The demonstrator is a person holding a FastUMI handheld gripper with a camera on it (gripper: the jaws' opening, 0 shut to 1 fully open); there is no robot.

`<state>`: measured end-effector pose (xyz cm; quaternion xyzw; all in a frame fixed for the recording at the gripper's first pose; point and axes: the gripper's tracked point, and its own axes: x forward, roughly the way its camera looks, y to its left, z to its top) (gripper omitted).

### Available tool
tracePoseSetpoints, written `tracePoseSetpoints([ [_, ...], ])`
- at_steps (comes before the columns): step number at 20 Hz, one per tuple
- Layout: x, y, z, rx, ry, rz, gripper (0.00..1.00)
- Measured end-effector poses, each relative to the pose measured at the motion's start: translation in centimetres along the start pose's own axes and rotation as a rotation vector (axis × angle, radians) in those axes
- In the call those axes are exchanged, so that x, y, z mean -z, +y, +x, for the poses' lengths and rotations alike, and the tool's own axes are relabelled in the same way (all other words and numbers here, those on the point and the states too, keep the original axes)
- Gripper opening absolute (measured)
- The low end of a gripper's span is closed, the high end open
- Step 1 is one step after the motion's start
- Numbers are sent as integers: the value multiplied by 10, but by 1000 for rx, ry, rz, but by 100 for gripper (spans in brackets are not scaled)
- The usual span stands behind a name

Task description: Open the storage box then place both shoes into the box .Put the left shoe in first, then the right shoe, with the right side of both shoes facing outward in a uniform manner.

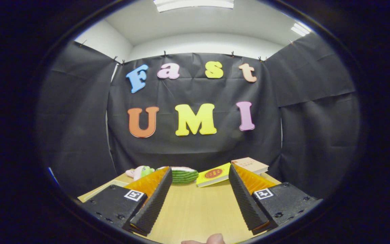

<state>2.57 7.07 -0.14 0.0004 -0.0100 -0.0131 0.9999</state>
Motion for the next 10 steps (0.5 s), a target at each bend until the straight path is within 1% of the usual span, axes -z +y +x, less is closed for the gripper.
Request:
tracePoseSetpoints([
  [10,9,15,8,-42,26,-6,100],
])
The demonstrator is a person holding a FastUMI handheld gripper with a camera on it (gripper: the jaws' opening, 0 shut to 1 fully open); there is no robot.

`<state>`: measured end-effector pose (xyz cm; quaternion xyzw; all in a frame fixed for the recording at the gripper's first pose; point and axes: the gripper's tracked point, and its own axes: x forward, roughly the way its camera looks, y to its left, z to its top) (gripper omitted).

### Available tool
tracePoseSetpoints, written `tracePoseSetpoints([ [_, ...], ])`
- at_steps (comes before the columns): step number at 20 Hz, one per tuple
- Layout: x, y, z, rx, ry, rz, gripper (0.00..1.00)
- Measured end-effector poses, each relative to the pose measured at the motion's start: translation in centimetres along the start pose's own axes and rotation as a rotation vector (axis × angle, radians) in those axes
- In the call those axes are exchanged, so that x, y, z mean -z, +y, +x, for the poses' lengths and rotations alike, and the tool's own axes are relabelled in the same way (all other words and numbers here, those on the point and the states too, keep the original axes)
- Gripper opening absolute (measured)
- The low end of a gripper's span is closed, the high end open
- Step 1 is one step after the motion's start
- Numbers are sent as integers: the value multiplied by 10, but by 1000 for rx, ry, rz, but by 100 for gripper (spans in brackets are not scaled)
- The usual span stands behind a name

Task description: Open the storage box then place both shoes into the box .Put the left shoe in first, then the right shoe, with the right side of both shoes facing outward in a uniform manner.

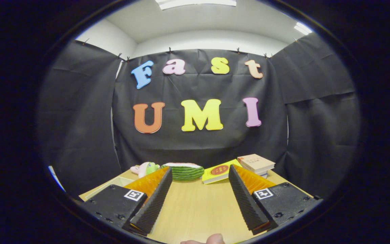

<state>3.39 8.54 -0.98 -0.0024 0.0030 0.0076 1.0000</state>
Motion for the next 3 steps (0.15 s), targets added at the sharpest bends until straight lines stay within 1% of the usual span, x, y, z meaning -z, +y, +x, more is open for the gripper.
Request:
tracePoseSetpoints([
  [3,2,2,1,-10,12,5,100],
])
